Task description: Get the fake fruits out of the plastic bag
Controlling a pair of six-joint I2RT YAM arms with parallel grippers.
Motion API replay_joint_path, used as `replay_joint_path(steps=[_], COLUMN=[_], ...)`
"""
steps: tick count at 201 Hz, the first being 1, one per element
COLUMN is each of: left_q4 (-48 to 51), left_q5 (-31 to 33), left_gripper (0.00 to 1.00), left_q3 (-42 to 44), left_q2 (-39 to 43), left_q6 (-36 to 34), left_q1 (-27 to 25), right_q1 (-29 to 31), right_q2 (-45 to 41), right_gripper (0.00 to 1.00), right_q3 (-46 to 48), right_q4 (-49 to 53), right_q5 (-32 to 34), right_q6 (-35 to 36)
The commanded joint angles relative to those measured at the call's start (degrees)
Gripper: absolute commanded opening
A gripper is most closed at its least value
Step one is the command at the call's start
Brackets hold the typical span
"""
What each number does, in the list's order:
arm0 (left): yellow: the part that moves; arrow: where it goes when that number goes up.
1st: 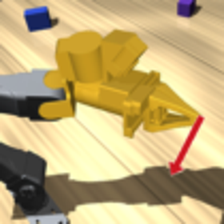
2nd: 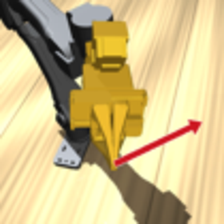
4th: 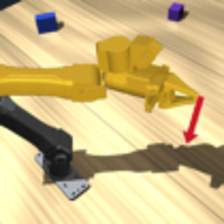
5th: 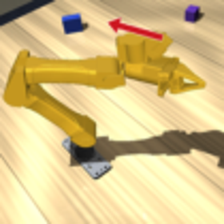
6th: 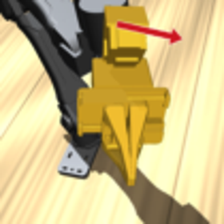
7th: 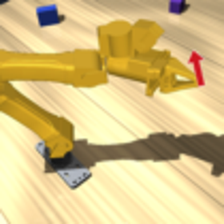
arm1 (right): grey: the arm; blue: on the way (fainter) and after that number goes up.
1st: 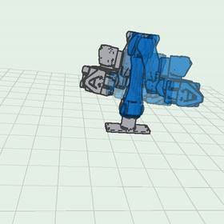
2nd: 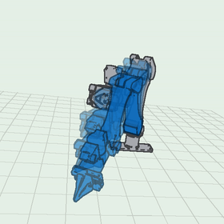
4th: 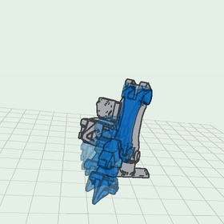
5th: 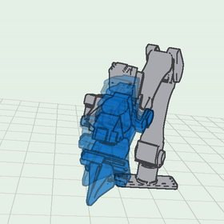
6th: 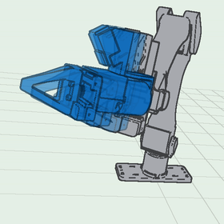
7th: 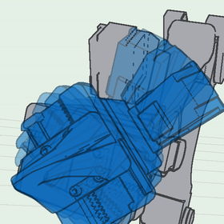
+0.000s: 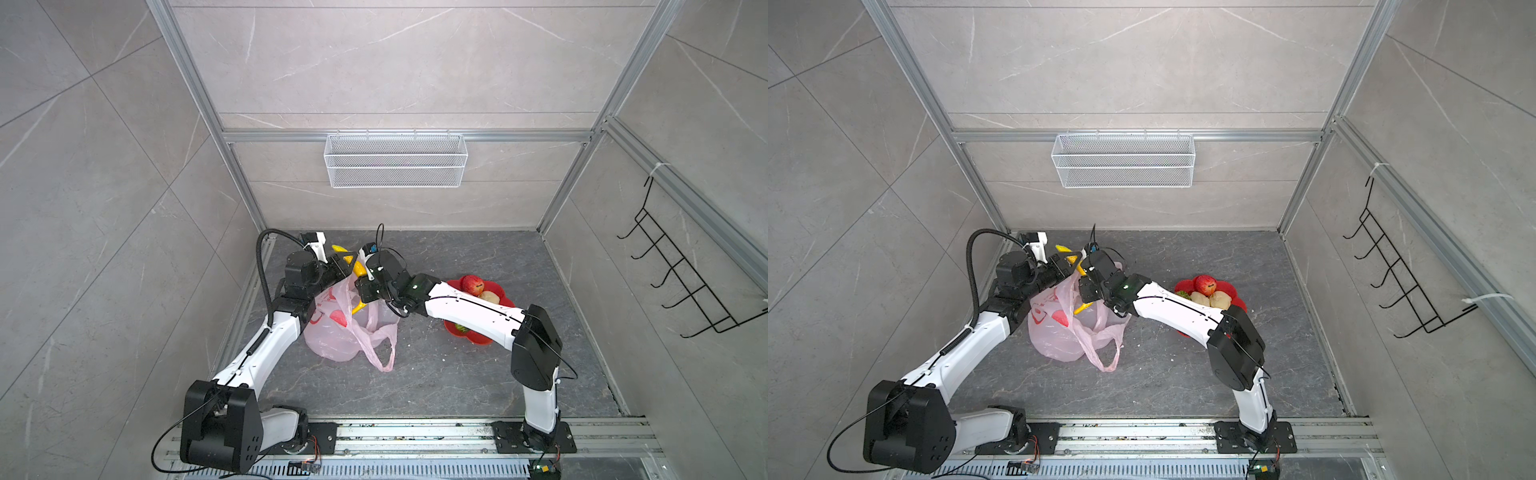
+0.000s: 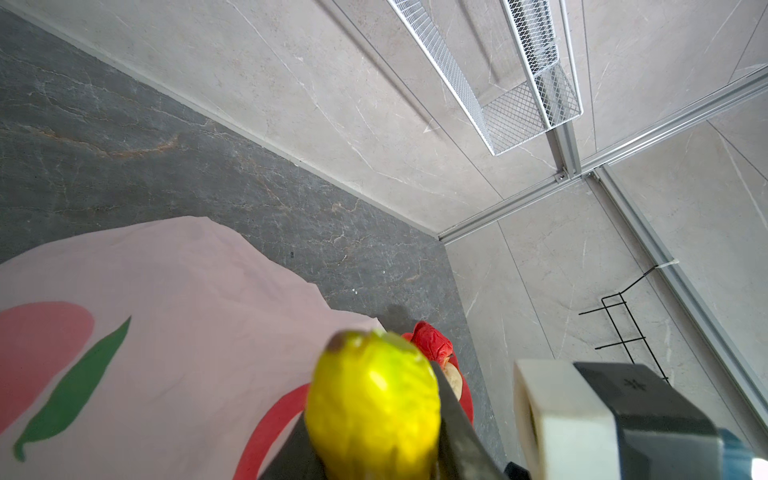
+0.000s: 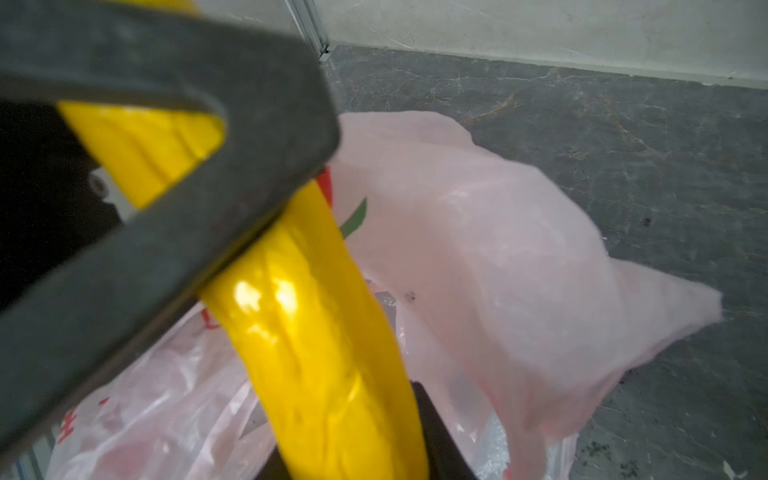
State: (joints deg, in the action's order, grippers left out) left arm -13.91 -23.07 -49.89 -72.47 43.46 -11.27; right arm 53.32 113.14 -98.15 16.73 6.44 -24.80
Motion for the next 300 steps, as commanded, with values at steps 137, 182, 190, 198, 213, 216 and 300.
replay_joint_path(steps=[137, 182, 190, 198, 213, 216, 300], left_q4=[12.0, 15.0, 15.4, 15.7, 16.0, 16.1, 18.4], left_q5=[8.8, 11.1, 11.2, 11.2, 11.3, 11.2, 12.1], left_gripper=[0.79, 0.81, 0.81, 0.81, 0.81, 0.81, 0.81], left_q3=[-3.3, -1.9, -1.7, -1.5, -0.9, -0.8, 0.3], left_q2=[7.8, 10.7, 11.0, 11.2, 11.7, 11.7, 13.3], left_q6=[-9.7, -11.1, -11.2, -11.3, -11.3, -11.3, -11.8], left_q1=[1.2, 1.2, 1.2, 1.2, 1.3, 1.2, 1.2], right_q1=[-4.1, -11.9, -13.5, -14.9, -17.1, -17.5, -25.8], right_q2=[-17.3, -26.3, -27.1, -27.6, -27.8, -27.7, -23.7], right_gripper=[0.23, 0.23, 0.23, 0.23, 0.24, 0.24, 0.27], right_q3=[10.6, 18.4, 19.8, 21.0, 22.9, 23.3, 25.8], right_q4=[13.5, 25.1, 26.3, 27.3, 28.7, 28.8, 33.6], right_q5=[11.8, 14.8, 14.7, 14.9, 15.2, 15.2, 15.1], right_q6=[-0.6, -1.6, -1.3, -1.0, -0.5, -0.3, 4.5])
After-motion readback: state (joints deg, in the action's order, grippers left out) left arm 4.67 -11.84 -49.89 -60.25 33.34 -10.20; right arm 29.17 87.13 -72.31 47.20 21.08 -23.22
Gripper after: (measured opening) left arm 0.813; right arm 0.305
